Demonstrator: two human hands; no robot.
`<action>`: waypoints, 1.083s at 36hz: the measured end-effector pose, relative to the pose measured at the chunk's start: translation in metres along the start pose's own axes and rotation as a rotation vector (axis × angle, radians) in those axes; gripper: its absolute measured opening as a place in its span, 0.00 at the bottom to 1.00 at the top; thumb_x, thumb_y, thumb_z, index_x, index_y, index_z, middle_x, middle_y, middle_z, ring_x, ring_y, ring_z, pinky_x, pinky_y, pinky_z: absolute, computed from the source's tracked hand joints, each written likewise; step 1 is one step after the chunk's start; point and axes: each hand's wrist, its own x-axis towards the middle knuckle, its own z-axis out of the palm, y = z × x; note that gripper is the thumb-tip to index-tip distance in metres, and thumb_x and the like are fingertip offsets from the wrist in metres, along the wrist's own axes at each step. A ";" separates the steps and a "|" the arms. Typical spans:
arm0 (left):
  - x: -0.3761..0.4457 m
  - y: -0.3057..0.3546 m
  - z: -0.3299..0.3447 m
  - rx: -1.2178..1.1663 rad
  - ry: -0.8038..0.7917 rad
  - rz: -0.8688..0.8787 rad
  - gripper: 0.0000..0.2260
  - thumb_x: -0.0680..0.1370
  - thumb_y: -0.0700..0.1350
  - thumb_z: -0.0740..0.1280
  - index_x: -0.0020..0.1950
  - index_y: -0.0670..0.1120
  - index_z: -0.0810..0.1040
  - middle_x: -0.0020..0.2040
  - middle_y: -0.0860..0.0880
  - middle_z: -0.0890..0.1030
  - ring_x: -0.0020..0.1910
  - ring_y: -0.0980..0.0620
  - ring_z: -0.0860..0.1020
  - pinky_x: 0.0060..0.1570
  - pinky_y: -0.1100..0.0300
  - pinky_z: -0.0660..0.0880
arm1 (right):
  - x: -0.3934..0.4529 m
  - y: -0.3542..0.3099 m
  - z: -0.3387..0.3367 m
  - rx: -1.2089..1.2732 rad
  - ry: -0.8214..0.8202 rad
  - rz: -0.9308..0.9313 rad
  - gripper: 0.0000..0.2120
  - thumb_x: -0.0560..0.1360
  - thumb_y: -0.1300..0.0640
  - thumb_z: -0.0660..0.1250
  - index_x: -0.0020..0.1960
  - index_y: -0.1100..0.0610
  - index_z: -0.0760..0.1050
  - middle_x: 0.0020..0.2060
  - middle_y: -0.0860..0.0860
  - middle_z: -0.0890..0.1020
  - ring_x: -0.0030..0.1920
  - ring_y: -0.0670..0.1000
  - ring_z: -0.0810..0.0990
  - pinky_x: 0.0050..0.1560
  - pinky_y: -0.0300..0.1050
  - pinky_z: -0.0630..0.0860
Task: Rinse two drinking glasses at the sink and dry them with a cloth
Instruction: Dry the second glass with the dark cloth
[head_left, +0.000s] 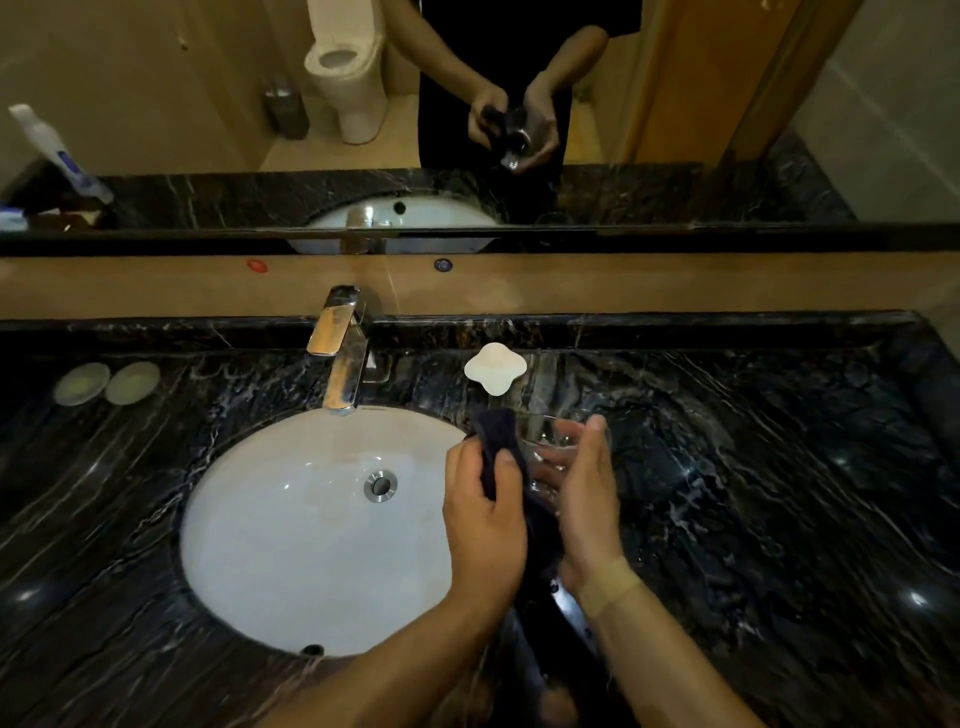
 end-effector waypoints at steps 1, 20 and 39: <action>-0.001 -0.001 -0.001 0.010 0.003 0.026 0.11 0.83 0.47 0.60 0.50 0.66 0.73 0.48 0.57 0.74 0.48 0.56 0.77 0.47 0.58 0.74 | -0.001 0.003 0.000 -0.049 -0.052 -0.022 0.26 0.74 0.27 0.54 0.59 0.44 0.74 0.53 0.50 0.83 0.54 0.50 0.83 0.58 0.54 0.78; 0.017 0.016 -0.011 -0.347 -0.202 -0.155 0.09 0.74 0.56 0.65 0.51 0.60 0.82 0.49 0.51 0.85 0.49 0.53 0.83 0.48 0.59 0.79 | 0.003 -0.023 -0.021 0.382 -0.373 0.156 0.33 0.68 0.40 0.73 0.67 0.59 0.76 0.62 0.60 0.80 0.60 0.59 0.78 0.61 0.54 0.76; 0.002 0.024 -0.010 -0.124 -0.066 0.110 0.12 0.77 0.51 0.63 0.54 0.66 0.80 0.55 0.56 0.81 0.55 0.60 0.78 0.55 0.65 0.74 | -0.001 -0.009 -0.023 0.115 -0.172 -0.061 0.44 0.55 0.27 0.75 0.59 0.56 0.73 0.45 0.53 0.83 0.43 0.51 0.82 0.43 0.46 0.78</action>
